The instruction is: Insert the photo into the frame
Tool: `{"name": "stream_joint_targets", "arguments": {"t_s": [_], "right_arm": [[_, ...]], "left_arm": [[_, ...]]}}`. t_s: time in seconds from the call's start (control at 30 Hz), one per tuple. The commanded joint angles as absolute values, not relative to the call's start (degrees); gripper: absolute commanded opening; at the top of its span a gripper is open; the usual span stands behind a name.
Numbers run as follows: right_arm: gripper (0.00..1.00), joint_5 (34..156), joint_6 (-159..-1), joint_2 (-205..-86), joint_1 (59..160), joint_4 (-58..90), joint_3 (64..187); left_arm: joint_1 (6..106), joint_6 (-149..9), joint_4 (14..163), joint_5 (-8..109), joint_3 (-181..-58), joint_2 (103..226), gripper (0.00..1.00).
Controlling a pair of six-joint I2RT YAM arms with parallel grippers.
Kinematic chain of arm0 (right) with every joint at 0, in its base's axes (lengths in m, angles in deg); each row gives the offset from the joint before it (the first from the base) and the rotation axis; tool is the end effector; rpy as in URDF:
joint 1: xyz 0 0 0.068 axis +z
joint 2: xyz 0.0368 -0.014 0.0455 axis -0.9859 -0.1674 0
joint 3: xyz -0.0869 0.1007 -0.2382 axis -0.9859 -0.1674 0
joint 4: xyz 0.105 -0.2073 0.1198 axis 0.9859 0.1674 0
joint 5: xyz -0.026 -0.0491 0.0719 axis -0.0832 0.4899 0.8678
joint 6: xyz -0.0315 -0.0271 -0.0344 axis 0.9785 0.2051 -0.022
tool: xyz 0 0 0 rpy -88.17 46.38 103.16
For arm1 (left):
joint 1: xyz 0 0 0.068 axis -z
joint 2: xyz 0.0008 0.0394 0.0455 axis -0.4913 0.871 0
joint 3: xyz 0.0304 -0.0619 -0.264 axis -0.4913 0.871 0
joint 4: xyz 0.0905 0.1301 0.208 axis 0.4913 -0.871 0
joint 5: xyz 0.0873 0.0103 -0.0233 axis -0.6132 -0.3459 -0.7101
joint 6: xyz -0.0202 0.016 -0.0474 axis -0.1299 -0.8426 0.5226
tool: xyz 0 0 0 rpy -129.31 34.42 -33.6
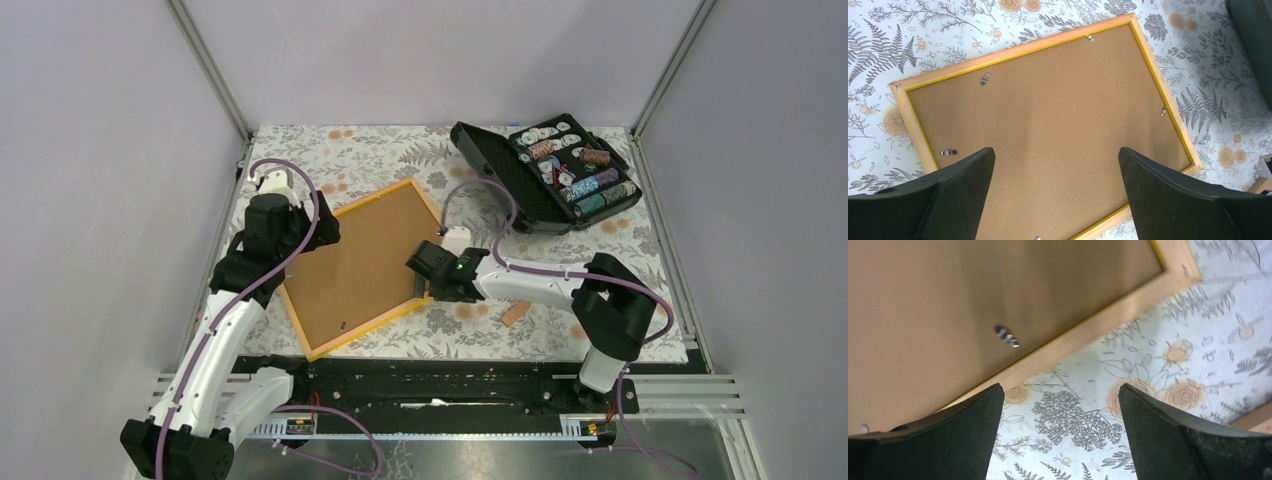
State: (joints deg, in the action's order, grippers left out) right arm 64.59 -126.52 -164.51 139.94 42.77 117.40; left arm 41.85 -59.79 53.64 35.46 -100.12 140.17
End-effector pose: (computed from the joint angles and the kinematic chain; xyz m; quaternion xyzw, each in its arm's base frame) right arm 0.1933 0.3018 0.1998 -0.0020 0.9483 0.1045 0.2996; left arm 0.1871 -0.0370 0.3296 -0.1029 0.8640 -0.0983 0.4830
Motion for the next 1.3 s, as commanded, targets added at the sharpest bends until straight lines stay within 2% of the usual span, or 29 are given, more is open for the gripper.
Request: {"name": "stream_joint_targets", "arguments": {"t_s": [0.0, 0.13, 0.43, 0.47, 0.63, 0.93, 1.07, 1.13, 1.27], "right_arm": [[0.91, 60.9, -145.0, -159.5, 139.8, 36.6, 110.2], [0.88, 57.5, -149.7, -159.6, 140.0, 31.1, 106.3], [0.83, 53.4, -153.7, -165.0, 139.9, 32.3, 108.0], [0.81, 53.5, -153.6, -165.8, 139.9, 32.5, 108.6], [0.56, 53.8, -152.8, -168.9, 140.0, 36.2, 111.4], [0.31, 47.4, -137.0, -173.1, 138.0, 39.5, 119.7], [0.17, 46.8, -130.0, -176.4, 135.3, 39.7, 124.0], [0.13, 46.8, -125.4, -178.1, 134.1, 39.3, 126.2], [0.13, 48.7, -110.5, -180.2, 132.2, 33.9, 128.3]], "left_arm": [[42.1, -60.3, 56.3, 34.5, -100.4, 137.9, 0.98], [42.1, -60.3, 56.7, 34.6, -100.1, 136.9, 0.99], [43.2, -60.5, 57.0, 35.8, -100.3, 136.9, 0.99], [43.4, -60.5, 56.9, 35.7, -100.3, 137.1, 0.99], [45.2, -60.6, 56.8, 34.6, -100.2, 139.1, 0.99], [51.7, -60.3, 56.2, 29.9, -100.1, 141.2, 0.99], [55.6, -57.5, 54.0, 25.6, -102.6, 142.9, 0.99], [58.3, -56.2, 53.1, 25.2, -104.8, 143.4, 0.99], [62.0, -57.9, 53.1, 21.7, -106.8, 145.0, 0.99]]}}
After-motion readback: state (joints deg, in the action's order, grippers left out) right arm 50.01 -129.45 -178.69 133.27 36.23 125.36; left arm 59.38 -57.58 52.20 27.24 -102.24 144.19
